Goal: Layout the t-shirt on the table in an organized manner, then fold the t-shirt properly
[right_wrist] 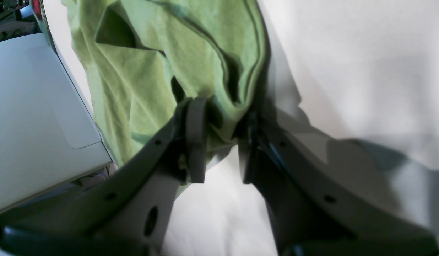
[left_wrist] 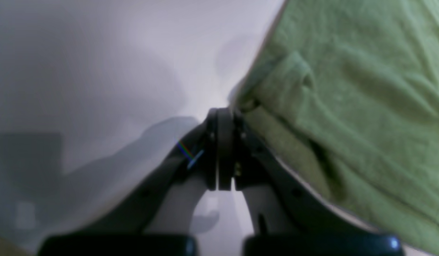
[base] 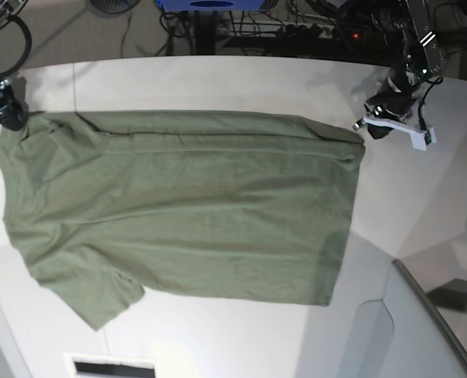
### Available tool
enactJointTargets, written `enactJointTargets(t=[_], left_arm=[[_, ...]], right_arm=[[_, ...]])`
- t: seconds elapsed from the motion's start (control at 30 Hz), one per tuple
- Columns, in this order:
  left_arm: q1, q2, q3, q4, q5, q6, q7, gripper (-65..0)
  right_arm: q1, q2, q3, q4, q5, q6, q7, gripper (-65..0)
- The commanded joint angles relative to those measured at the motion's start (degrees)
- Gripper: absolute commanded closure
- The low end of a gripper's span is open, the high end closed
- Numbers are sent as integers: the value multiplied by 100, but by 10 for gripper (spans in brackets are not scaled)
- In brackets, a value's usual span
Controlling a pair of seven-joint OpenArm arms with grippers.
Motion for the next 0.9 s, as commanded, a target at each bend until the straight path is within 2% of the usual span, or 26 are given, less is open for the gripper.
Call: enactJointTargets(t=[0.0,0.3,0.77,0.87], left_arm=[[-63,-70,-3,58,-69,-31,-121,0],[-370,9,348,-3,-34,4,-121,0],[-1065,17,427,-865,-25,13,-121,0],[-1250,70,638,-1014,-25,13,-121,0]], right_arm=[[-67,74,-5,0,-398,-180,-52,-153],[-67,83,-5,0,-407,-180,-61,-153],[-67,92,-5,0,-407,-180,-43,-153],[-67,92,-5,0,-407,-180,-43,-153]])
